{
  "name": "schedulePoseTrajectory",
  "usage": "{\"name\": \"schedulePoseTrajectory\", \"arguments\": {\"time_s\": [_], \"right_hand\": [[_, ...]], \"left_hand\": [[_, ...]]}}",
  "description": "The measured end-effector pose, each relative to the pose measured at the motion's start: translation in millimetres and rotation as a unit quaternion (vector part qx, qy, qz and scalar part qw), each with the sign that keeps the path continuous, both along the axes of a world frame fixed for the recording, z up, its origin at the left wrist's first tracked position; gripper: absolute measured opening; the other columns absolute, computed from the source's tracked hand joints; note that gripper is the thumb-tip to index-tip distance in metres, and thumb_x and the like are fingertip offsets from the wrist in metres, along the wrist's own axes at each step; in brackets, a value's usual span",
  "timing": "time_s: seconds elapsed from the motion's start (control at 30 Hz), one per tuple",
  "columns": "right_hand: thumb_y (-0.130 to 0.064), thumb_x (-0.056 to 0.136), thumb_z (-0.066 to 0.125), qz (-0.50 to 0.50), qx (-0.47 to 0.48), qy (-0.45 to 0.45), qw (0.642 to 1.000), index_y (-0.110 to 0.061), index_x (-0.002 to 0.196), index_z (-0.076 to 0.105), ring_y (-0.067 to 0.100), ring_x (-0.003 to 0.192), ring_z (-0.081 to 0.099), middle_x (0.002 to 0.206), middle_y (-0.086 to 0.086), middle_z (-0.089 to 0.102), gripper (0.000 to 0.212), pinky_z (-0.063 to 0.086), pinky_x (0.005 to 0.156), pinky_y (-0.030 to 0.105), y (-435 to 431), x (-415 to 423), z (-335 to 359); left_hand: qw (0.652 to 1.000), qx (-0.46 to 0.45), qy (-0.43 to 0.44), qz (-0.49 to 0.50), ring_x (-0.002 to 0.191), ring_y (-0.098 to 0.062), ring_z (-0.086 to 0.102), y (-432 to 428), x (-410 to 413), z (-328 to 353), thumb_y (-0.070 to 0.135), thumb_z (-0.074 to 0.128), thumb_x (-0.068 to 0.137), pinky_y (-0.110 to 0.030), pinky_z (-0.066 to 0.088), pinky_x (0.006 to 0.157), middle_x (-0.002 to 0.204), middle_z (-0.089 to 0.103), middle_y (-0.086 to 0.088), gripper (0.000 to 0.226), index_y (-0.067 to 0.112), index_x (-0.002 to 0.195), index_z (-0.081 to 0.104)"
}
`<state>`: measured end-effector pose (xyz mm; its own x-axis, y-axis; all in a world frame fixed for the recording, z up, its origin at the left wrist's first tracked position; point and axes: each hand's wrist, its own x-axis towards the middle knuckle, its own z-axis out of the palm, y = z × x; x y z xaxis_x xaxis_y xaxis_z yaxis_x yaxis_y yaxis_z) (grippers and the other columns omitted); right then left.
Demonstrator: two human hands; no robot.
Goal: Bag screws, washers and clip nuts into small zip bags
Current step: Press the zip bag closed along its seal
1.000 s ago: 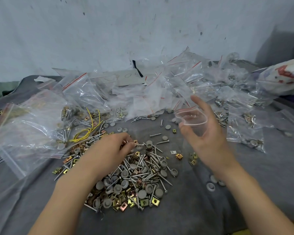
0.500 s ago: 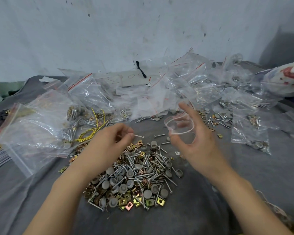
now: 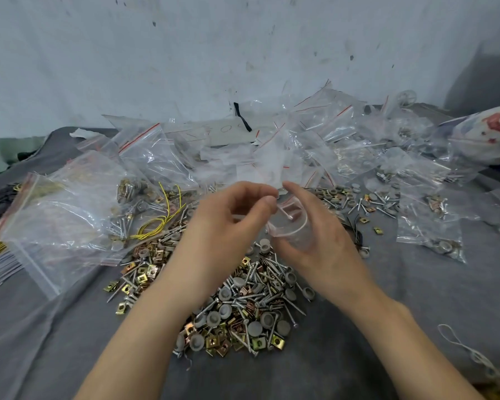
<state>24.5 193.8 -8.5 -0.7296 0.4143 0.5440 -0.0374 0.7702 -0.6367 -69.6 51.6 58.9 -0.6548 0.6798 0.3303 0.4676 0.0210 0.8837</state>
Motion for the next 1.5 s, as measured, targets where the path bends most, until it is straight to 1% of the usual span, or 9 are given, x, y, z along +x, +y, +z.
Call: {"name": "schedulePoseTrajectory", "arguments": {"time_s": [0.2,0.3,0.53,0.67,0.83,1.17,1.27,1.37,1.5], "right_hand": [[-0.046,0.086,0.068,-0.002,-0.007,0.0,1.0,-0.046,0.147,0.032,-0.007,0.112,0.053,0.115,-0.025,0.057,0.071,0.034,0.095,0.005,4.2,-0.6,-4.4],[-0.045,0.086,0.069,-0.004,-0.014,0.0,1.0,-0.049,0.145,0.031,-0.01,0.116,0.05,0.122,-0.023,0.059,0.07,0.028,0.094,-0.002,7.4,-1.1,-4.9],[-0.051,0.083,0.061,-0.023,-0.036,0.031,0.999,-0.05,0.144,0.037,-0.008,0.11,0.055,0.111,-0.023,0.062,0.066,0.03,0.089,-0.002,13.5,0.4,-4.8],[-0.053,0.081,0.061,-0.026,-0.042,0.038,0.998,-0.051,0.144,0.035,-0.005,0.111,0.056,0.113,-0.025,0.062,0.068,0.032,0.09,0.0,15.3,2.4,-5.2],[-0.053,0.082,0.062,-0.024,-0.041,0.041,0.998,-0.051,0.144,0.036,-0.005,0.111,0.057,0.113,-0.025,0.061,0.067,0.032,0.089,-0.001,16.3,2.9,-6.6],[-0.052,0.083,0.064,-0.026,-0.041,0.041,0.998,-0.052,0.145,0.035,-0.004,0.11,0.058,0.113,-0.023,0.062,0.069,0.035,0.088,0.001,19.3,6.2,-6.8],[-0.055,0.083,0.062,-0.024,-0.043,0.037,0.998,-0.053,0.145,0.034,-0.005,0.11,0.058,0.113,-0.024,0.062,0.069,0.036,0.089,0.001,19.1,6.8,-5.9],[-0.058,0.083,0.062,-0.025,-0.04,0.035,0.998,-0.051,0.146,0.033,-0.008,0.11,0.056,0.112,-0.026,0.061,0.069,0.033,0.089,-0.001,17.9,7.1,-5.1],[-0.06,0.082,0.061,-0.021,-0.044,0.022,0.999,-0.053,0.148,0.028,-0.008,0.113,0.053,0.114,-0.029,0.057,0.074,0.035,0.089,0.003,15.1,7.1,-4.5]], "left_hand": [[0.999,-0.009,0.011,0.042,0.095,0.002,0.066,-2.2,-10.6,1.9,0.034,0.058,0.096,-0.017,0.05,0.083,0.1,0.073,0.014,0.016,0.033,0.11,0.066],[0.99,-0.099,0.078,0.054,0.084,0.008,0.062,-8.0,-19.4,-5.3,0.032,0.057,0.097,-0.006,0.044,0.074,0.095,0.071,0.014,0.017,0.031,0.111,0.066],[0.885,-0.397,0.241,-0.033,0.107,-0.013,0.057,-5.6,-11.3,-27.9,0.042,0.049,0.1,-0.037,0.046,0.097,0.113,0.066,0.007,0.028,0.028,0.117,0.066],[0.826,-0.473,0.307,-0.018,0.125,-0.02,0.04,-5.2,-10.9,-33.2,0.045,0.046,0.1,-0.04,0.035,0.106,0.127,0.054,0.004,0.034,0.032,0.129,0.057],[0.807,-0.495,0.323,0.003,0.128,-0.022,0.037,-1.6,-7.5,-36.0,0.041,0.042,0.101,-0.039,0.033,0.105,0.131,0.051,0.001,0.034,0.027,0.13,0.054],[0.855,-0.419,0.303,0.035,0.116,-0.019,0.049,8.5,-10.7,-44.5,0.03,0.043,0.099,-0.037,0.04,0.098,0.117,0.058,0.005,0.022,0.029,0.114,0.058],[0.913,-0.327,0.242,0.038,0.104,-0.014,0.059,7.0,-19.0,-39.7,0.026,0.048,0.1,-0.035,0.047,0.093,0.109,0.063,0.006,0.018,0.025,0.112,0.061],[0.964,-0.176,0.191,0.058,0.081,0.001,0.059,5.6,-20.8,-21.5,0.025,0.053,0.099,-0.014,0.044,0.073,0.095,0.064,0.011,0.014,0.028,0.107,0.065],[0.981,-0.057,0.179,0.039,0.087,0.004,0.056,9.3,-9.6,5.0,0.026,0.058,0.097,-0.006,0.038,0.07,0.097,0.061,0.013,0.014,0.034,0.102,0.069]]}}
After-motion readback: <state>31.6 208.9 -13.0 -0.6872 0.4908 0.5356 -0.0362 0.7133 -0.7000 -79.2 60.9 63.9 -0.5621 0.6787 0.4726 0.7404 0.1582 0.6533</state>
